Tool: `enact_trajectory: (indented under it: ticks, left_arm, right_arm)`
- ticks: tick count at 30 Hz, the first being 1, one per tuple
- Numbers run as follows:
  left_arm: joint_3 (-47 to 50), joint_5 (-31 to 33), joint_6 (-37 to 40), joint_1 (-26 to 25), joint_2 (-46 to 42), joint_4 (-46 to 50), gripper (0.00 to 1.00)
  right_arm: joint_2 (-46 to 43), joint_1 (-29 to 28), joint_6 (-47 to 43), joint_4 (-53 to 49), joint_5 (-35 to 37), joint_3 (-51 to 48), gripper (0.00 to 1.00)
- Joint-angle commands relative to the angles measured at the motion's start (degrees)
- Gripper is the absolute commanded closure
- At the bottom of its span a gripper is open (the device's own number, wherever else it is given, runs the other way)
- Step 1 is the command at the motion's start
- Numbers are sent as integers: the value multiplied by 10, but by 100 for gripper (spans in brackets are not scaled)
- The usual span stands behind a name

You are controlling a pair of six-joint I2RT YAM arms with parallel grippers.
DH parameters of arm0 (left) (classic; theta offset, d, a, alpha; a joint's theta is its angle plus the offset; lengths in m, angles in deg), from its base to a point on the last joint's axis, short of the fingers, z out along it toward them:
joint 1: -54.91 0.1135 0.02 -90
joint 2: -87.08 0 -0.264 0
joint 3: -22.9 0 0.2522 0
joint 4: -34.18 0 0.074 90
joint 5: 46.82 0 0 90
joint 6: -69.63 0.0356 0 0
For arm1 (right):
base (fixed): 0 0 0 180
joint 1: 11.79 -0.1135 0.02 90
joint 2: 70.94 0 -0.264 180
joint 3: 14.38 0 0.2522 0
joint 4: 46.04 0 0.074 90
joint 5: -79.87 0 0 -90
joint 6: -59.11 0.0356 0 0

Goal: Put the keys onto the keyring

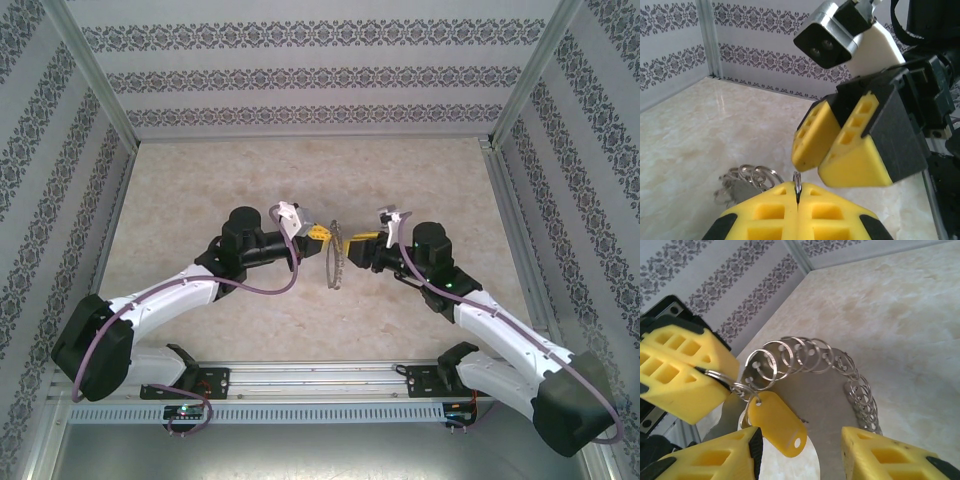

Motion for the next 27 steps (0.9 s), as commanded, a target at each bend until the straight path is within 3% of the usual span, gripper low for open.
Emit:
enact_trajectory:
  ticks: [1, 18, 24, 27]
  left_arm:
    - [-14, -35, -31, 9, -10, -48, 100]
    - [-41, -77, -56, 16, -1, -8, 100]
    - [-44, -83, -64, 18, 4, -7, 100]
    - [-46, -82, -65, 18, 4, -6, 100]
  right_arm:
    - [6, -17, -23, 33, -14, 14, 53]
    - [37, -49, -34, 43, 33, 32, 53]
    - [36, -53, -36, 41, 41, 37, 61]
    - [30, -55, -40, 34, 46, 36, 72]
